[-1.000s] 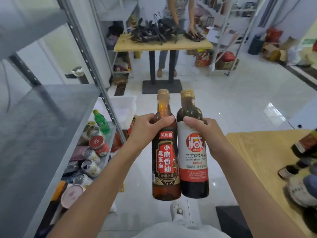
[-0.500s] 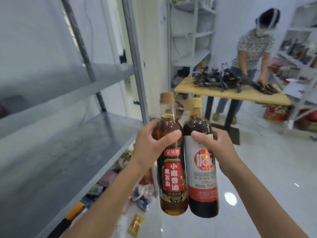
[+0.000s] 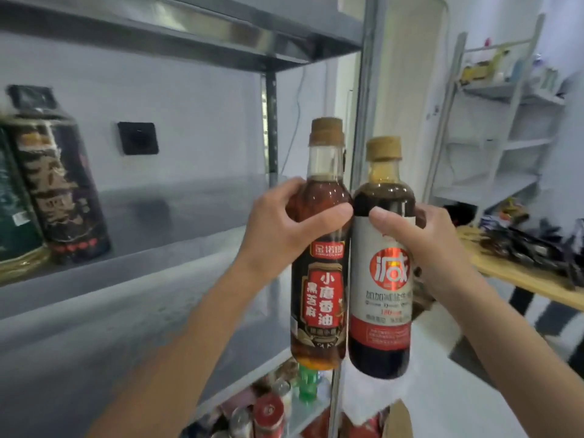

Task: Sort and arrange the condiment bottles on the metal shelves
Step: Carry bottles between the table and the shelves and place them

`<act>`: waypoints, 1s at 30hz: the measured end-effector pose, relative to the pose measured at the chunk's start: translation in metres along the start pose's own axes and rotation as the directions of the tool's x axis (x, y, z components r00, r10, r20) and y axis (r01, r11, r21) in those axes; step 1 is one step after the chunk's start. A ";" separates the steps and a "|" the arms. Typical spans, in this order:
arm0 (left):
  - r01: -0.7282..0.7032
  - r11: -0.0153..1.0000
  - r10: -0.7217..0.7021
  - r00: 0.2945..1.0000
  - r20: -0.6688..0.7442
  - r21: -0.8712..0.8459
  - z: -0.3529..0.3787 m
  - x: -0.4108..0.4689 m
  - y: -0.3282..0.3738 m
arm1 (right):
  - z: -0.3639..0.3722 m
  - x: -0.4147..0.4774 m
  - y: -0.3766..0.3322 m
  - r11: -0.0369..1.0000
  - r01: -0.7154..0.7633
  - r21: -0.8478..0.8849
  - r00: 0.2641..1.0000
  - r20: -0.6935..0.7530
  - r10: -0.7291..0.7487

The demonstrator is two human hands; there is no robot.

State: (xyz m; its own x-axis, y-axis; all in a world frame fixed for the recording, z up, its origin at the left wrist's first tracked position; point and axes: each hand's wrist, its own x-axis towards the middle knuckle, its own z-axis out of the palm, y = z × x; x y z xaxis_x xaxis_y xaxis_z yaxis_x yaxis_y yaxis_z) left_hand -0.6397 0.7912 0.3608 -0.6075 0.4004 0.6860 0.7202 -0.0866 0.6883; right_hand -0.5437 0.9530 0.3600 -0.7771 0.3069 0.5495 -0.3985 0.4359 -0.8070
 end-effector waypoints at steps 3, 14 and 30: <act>-0.057 0.992 0.067 0.994 -0.089 0.109 -0.013 0.031 -0.003 | 0.007 0.045 -0.001 0.997 0.069 0.031 0.997 0.038 -0.070; 0.008 0.714 0.276 0.916 -0.292 0.700 -0.075 0.083 0.018 | 0.077 0.167 -0.012 0.918 0.272 0.288 0.933 0.154 -0.325; 0.683 0.164 0.233 0.674 -0.701 0.712 -0.139 0.069 -0.017 | 0.221 0.216 0.007 0.885 0.163 0.435 0.830 0.424 -0.362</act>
State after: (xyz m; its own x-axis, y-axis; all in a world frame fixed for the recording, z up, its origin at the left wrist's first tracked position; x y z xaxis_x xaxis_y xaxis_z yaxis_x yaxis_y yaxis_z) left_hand -0.7407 0.6932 0.4288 -0.4762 -0.3893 0.7885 -0.0583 0.9087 0.4135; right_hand -0.8219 0.8358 0.4250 -0.7076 -0.2618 0.6563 -0.6918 0.0678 -0.7189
